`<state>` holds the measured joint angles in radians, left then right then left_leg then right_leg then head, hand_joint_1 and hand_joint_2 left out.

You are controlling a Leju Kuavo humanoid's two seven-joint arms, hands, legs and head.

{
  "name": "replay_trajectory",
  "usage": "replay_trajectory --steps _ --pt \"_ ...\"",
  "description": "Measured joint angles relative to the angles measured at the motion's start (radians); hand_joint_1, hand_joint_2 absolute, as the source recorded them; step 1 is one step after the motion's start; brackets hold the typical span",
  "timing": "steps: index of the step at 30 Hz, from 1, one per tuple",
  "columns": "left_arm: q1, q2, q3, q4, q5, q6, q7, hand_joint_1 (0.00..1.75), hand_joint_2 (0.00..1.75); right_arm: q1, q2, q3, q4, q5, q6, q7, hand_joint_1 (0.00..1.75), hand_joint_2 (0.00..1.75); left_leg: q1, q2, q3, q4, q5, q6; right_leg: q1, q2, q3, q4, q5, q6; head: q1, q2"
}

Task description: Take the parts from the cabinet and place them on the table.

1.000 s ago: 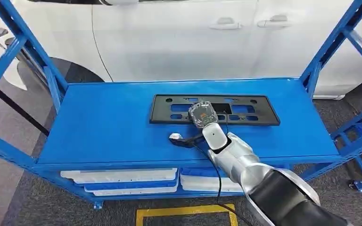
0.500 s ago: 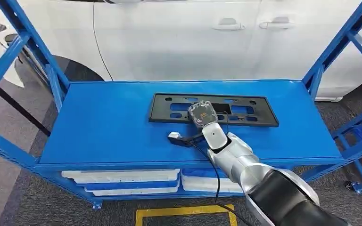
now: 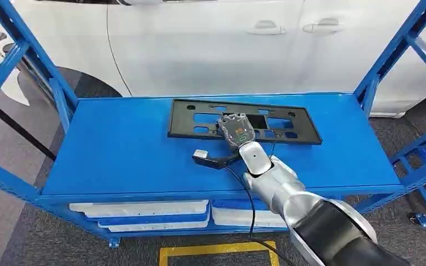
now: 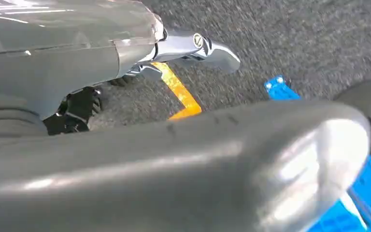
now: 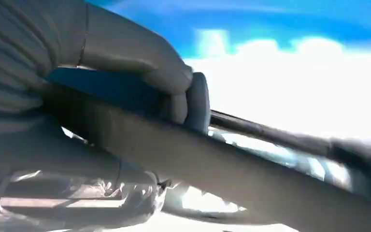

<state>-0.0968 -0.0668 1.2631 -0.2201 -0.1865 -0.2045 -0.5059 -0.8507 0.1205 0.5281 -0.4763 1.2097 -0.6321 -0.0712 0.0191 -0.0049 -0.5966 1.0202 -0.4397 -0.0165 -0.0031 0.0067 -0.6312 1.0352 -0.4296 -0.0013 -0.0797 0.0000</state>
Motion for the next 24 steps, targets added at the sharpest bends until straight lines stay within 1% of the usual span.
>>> replay_trajectory --steps 1,2,3,4,5,6,7,8,9,10,11,12,13,14,15,16,17,18,19,20,21,22,23,24 --pt "0.0 0.0 0.001 0.0 0.0 -0.002 -0.003 0.0 0.0 0.006 0.0 -0.014 -0.028 -0.03 0.004 -0.03 1.75 1.75 0.0 0.0 0.0 0.0 0.0 -0.001 0.0 0.0 0.0 -0.001 0.0 -0.001 0.0 0.0" --pt "-0.001 0.001 0.003 0.0 0.0 -0.005 -0.008 0.0 0.0 0.024 -0.001 -0.034 -0.076 -0.082 0.014 -0.083 1.75 1.75 0.0 0.0 0.001 0.001 -0.001 -0.004 -0.002 0.0 0.0 -0.004 0.002 -0.004 0.0 0.0" --pt "-0.007 0.005 0.013 0.0 -0.003 -0.028 -0.032 0.0 0.0 0.132 -0.03 -0.142 -0.499 -0.602 0.129 -0.505 1.75 1.75 0.004 0.0 -0.031 0.079 -0.077 -0.009 -0.005 -0.01 0.007 -0.013 0.002 -0.018 0.0 0.0" --pt "-0.007 0.008 0.014 0.0 -0.002 -0.036 -0.036 0.0 0.0 0.214 -0.063 -0.144 -0.815 -0.964 0.22 -0.616 1.75 1.75 0.003 0.001 -0.103 0.258 -0.155 -0.012 0.0 -0.023 0.013 -0.013 -0.004 -0.026 0.0 0.0" --pt "-0.006 0.009 0.014 0.0 -0.002 -0.036 -0.039 0.0 0.0 0.255 -0.076 -0.144 -0.924 -1.035 0.25 -0.615 1.75 1.75 0.003 0.001 -0.123 0.309 -0.163 -0.013 0.003 -0.026 0.016 -0.012 -0.007 -0.028 0.0 0.0" --pt "-0.004 0.009 0.014 0.0 0.002 -0.035 -0.043 0.0 0.0 0.296 -0.09 -0.144 -1.019 -1.054 0.269 -0.616 1.75 1.75 0.003 0.002 -0.124 0.313 -0.15 -0.012 0.005 -0.026 0.02 -0.012 -0.009 -0.028 0.0 0.0" --pt "-0.002 0.009 0.014 0.0 0.001 -0.035 -0.047 0.0 0.0 0.335 -0.1 -0.142 -1.1 -1.035 0.281 -0.617 1.75 1.75 0.003 0.002 -0.103 0.27 -0.116 -0.009 0.006 -0.025 0.022 -0.011 -0.011 -0.029 0.0 0.0" --pt "-0.002 0.01 0.014 0.0 0.001 -0.034 -0.05 0.0 0.0 0.362 -0.106 -0.136 -1.167 -1.02 0.291 -0.617 1.75 1.75 0.002 0.002 -0.069 0.202 -0.076 -0.005 0.007 -0.021 0.023 -0.011 -0.012 -0.029 0.0 0.0" --pt "-0.005 0.01 0.014 0.0 0.001 -0.034 -0.051 0.0 0.0 0.386 -0.113 -0.127 -1.233 -1.01 0.299 -0.617 1.75 1.75 0.0 0.001 -0.024 0.105 -0.027 0.004 0.008 -0.014 0.026 -0.01 -0.012 -0.029 0.0 0.0" --pt "-0.009 0.012 0.014 0.0 0.001 -0.033 -0.051 0.0 0.0 0.405 -0.12 -0.12 -1.295 -1.006 0.3 -0.617 1.75 1.75 -0.004 0.0 0.006 0.03 -0.011 0.015 0.007 -0.01 0.026 -0.01 -0.013 -0.027 0.0 0.0" --pt "-0.013 0.013 0.014 0.0 -0.003 -0.032 -0.051 0.0 0.0 0.419 -0.127 -0.117 -1.339 -1.0 0.301 -0.617 1.75 1.75 -0.007 0.002 0.015 0.013 -0.019 0.018 0.013 -0.005 0.024 -0.006 -0.012 -0.02 0.0 0.0" --pt "-0.017 0.013 0.014 0.0 -0.013 -0.032 -0.052 0.0 0.0 0.431 -0.133 -0.117 -1.371 -1.0 0.301 -0.617 1.75 1.75 -0.008 0.003 0.022 0.005 -0.026 0.016 0.009 -0.002 0.02 -0.006 -0.01 -0.013 0.0 0.0" --pt "-0.019 0.013 0.014 0.0 -0.026 -0.032 -0.053 0.0 0.0 0.443 -0.139 -0.117 -1.402 -1.0 0.301 -0.617 1.75 1.75 -0.011 0.002 0.021 0.005 -0.024 0.018 0.006 -0.002 0.02 -0.008 -0.008 -0.008 0.0 0.0" --pt "-0.021 0.014 0.014 0.0 -0.034 -0.032 -0.052 0.0 0.0 0.45 -0.142 -0.116 -1.425 -1.001 0.301 -0.617 1.75 1.75 -0.013 0.001 0.021 0.003 -0.022 0.022 0.004 -0.001 0.022 -0.012 -0.005 -0.002 0.0 0.0" --pt "-0.02 0.013 0.014 0.0 -0.033 -0.032 -0.053 0.0 0.0 0.453 -0.146 -0.116 -1.447 -1.001 0.301 -0.617 1.75 1.75 -0.005 0.002 0.027 -0.012 -0.014 0.03 0.011 -0.001 0.024 -0.014 -0.004 0.007 0.0 0.0" --pt "-0.021 0.012 0.014 0.0 -0.031 -0.032 -0.053 0.0 0.0 0.456 -0.151 -0.115 -1.463 -1.001 0.301 -0.617 1.75 1.75 -0.001 0.006 0.035 -0.022 -0.006 0.033 0.006 -0.001 0.021 -0.002 -0.016 0.011 0.0 0.0" --pt "-0.023 0.012 0.014 0.0 -0.03 -0.032 -0.053 0.0 0.0 0.456 -0.156 -0.115 -1.479 -1.001 0.301 -0.617 1.75 1.75 0.0 0.007 0.036 -0.026 -0.003 0.038 0.006 -0.002 0.003 0.036 -0.048 0.016 0.0 0.0" --pt "-0.025 0.013 0.014 0.0 -0.031 -0.032 -0.053 0.0 0.0 0.459 -0.161 -0.113 -1.491 -1.001 0.301 -0.617 1.75 1.75 0.0 0.007 0.034 -0.026 -0.001 0.04 0.002 -0.002 -0.033 0.115 -0.093 0.021 0.0 0.0" --pt "-0.026 0.012 0.014 0.0 -0.031 -0.032 -0.053 0.0 0.0 0.466 -0.165 -0.113 -1.498 -1.001 0.301 -0.617 1.75 1.75 -0.001 0.007 0.034 -0.026 -0.001 0.04 -0.002 -0.002 -0.071 0.199 -0.13 0.026 0.0 0.0" --pt "-0.025 0.012 0.014 0.0 -0.031 -0.032 -0.053 0.0 0.0 0.473 -0.168 -0.113 -1.503 -1.003 0.303 -0.616 1.75 1.75 -0.001 0.007 0.033 -0.025 -0.001 0.041 -0.005 -0.002 -0.1 0.263 -0.152 0.03 0.0 0.0" --pt "-0.025 0.012 0.014 0.0 -0.031 -0.032 -0.053 0.0 0.0 0.478 -0.172 -0.112 -1.509 -1.005 0.307 -0.616 1.75 1.75 -0.001 0.007 0.032 -0.024 -0.001 0.04 -0.007 -0.002 -0.113 0.29 -0.151 0.032 0.0 0.0" --pt "-0.025 0.012 0.014 0.0 -0.031 -0.032 -0.053 0.0 0.0 0.482 -0.175 -0.111 -1.514 -1.008 0.312 -0.616 1.75 1.75 0.0 0.007 0.033 -0.024 -0.001 0.04 -0.011 -0.002 -0.1 0.266 -0.127 0.035 0.0 0.0" --pt "-0.026 0.012 0.014 0.0 -0.031 -0.032 -0.053 0.0 0.0 0.484 -0.177 -0.111 -1.519 -1.01 0.318 -0.616 1.75 1.75 0.001 0.007 0.033 -0.023 -0.001 0.039 -0.015 -0.004 -0.063 0.196 -0.085 0.037 0.0 0.0" --pt "-0.026 0.012 0.014 0.0 -0.031 -0.032 -0.053 0.0 0.0 0.485 -0.178 -0.111 -1.525 -1.012 0.323 -0.616 1.75 1.75 0.001 0.006 0.034 -0.02 -0.003 0.035 -0.019 -0.004 -0.019 0.114 -0.047 0.037 0.0 0.0"
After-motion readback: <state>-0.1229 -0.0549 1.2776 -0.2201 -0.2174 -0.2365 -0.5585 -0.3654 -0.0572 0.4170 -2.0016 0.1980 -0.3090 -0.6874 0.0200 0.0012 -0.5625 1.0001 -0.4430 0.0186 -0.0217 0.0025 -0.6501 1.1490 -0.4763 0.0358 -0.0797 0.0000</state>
